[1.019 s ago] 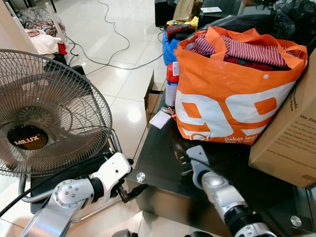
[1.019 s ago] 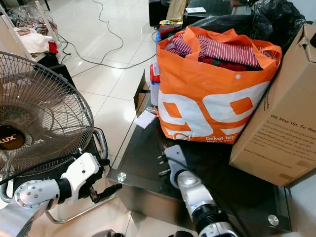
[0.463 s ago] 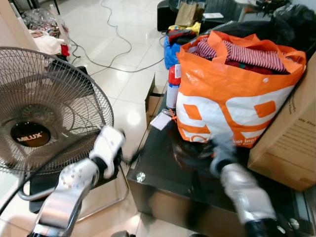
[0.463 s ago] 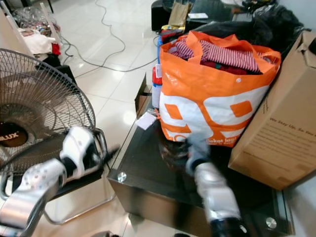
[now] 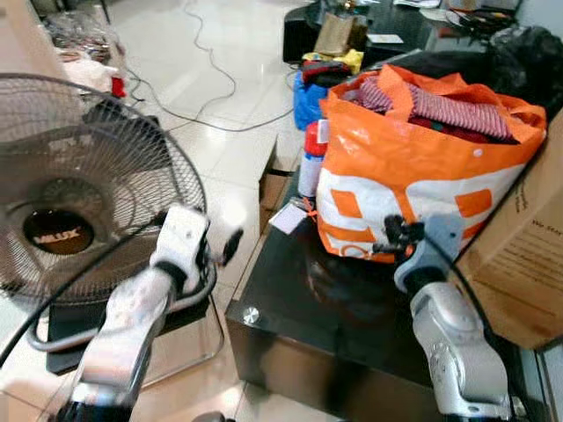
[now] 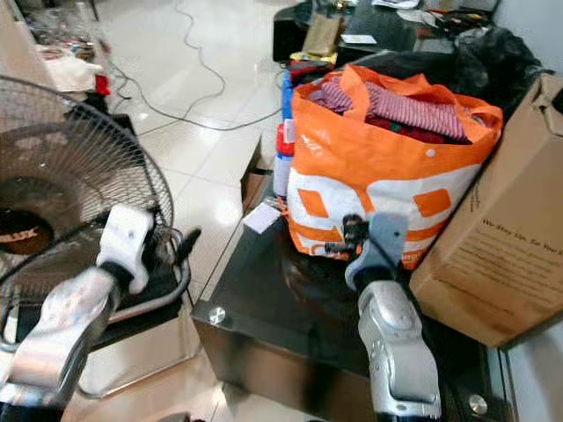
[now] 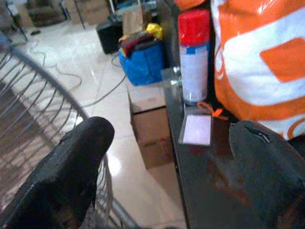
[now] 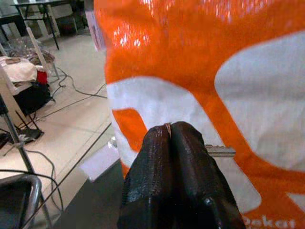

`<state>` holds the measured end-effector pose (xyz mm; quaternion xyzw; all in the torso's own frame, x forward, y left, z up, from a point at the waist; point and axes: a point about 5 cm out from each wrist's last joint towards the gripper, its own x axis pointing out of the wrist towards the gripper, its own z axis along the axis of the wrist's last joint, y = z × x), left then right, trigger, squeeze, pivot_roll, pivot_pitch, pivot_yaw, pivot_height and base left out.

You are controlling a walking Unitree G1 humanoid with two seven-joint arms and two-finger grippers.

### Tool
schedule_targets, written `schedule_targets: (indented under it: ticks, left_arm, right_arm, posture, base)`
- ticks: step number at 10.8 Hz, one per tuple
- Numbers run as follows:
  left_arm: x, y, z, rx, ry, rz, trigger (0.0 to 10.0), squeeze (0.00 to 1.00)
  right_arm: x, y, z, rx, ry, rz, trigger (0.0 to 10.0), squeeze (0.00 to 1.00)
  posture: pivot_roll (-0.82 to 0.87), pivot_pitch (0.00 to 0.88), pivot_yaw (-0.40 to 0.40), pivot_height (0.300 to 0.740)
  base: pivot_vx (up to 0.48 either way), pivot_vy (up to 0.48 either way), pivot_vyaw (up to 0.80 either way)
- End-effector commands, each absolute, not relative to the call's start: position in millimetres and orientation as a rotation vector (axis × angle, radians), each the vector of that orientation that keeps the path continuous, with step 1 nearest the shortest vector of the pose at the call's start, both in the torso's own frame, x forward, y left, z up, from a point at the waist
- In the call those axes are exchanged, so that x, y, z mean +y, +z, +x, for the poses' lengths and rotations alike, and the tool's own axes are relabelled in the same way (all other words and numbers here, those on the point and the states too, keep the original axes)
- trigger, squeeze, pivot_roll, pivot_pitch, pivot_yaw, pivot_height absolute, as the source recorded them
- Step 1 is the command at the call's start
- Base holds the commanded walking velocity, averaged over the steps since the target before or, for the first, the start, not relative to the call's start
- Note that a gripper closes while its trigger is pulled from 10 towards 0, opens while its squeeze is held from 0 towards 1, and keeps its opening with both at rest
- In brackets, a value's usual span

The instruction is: Hang keys on a hook

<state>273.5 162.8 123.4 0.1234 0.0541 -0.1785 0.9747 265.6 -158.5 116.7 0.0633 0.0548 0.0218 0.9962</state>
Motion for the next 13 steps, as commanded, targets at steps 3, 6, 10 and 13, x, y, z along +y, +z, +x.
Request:
schedule_targets:
  ticks: [3, 6, 10, 13]
  left_arm:
    - [158, 115, 278, 0.159, -0.423, 0.293, 10.0, 0.15]
    - [163, 108, 282, 0.217, -0.514, 0.34, 10.0, 0.15]
    - [149, 112, 293, 0.159, -0.72, 0.446, 10.0, 0.15]
    - [111, 148, 318, -0.062, -0.898, 0.479, 10.0, 0.16]
  right_arm:
    - [-149, 89, 261, 0.396, 0.307, -0.073, 0.0, 0.0]
    - [-161, 83, 262, 0.5, 0.309, -0.163, 0.0, 0.0]
    - [-122, 127, 266, 0.304, 0.576, 0.165, 0.0, 0.0]
    - [-111, 133, 252, 0.303, 0.789, 0.151, 0.0, 0.0]
  posture:
    - [0.0, 0.0, -0.03, 0.74]
    - [0.0, 0.0, -0.024, 0.74]
    - [-0.01, 0.0, -0.022, 0.74]
    - [-0.02, 0.0, -0.024, 0.74]
  base:
    - [0.0, 0.0, 0.0]
    - [0.0, 0.0, 0.0]
    - [0.0, 0.0, 0.0]
    - [0.0, 0.0, 0.0]
